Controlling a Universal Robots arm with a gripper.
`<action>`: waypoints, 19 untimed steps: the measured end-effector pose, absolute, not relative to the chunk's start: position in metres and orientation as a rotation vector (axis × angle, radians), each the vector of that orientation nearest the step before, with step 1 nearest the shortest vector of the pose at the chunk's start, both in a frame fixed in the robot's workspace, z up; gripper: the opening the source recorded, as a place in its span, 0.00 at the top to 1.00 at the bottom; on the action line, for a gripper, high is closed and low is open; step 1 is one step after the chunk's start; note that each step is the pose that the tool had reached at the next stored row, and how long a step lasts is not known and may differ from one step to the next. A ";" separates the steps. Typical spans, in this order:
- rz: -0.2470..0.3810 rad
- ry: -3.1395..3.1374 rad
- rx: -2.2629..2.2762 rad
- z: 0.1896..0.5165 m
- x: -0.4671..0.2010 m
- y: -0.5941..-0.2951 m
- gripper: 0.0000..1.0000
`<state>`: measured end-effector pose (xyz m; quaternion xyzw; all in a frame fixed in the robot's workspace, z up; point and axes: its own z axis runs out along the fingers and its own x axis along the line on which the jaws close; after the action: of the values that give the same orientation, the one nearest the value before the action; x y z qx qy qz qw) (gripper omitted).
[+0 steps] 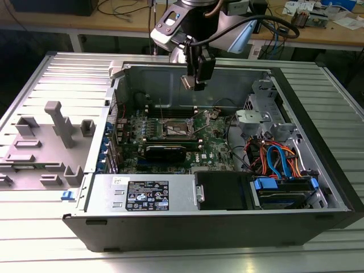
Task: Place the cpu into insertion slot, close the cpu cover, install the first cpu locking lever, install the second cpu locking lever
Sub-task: 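Place the cpu into insertion slot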
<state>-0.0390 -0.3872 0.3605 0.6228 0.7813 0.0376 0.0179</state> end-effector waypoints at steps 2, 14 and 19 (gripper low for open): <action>0.117 2.426 1.935 0.360 -0.039 -0.387 0.46; 0.117 2.425 1.937 0.358 -0.039 -0.388 0.46; 0.117 2.425 1.937 0.357 -0.039 -0.388 0.46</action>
<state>-0.0390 -0.3876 0.3573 0.6237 0.7806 0.0376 0.0180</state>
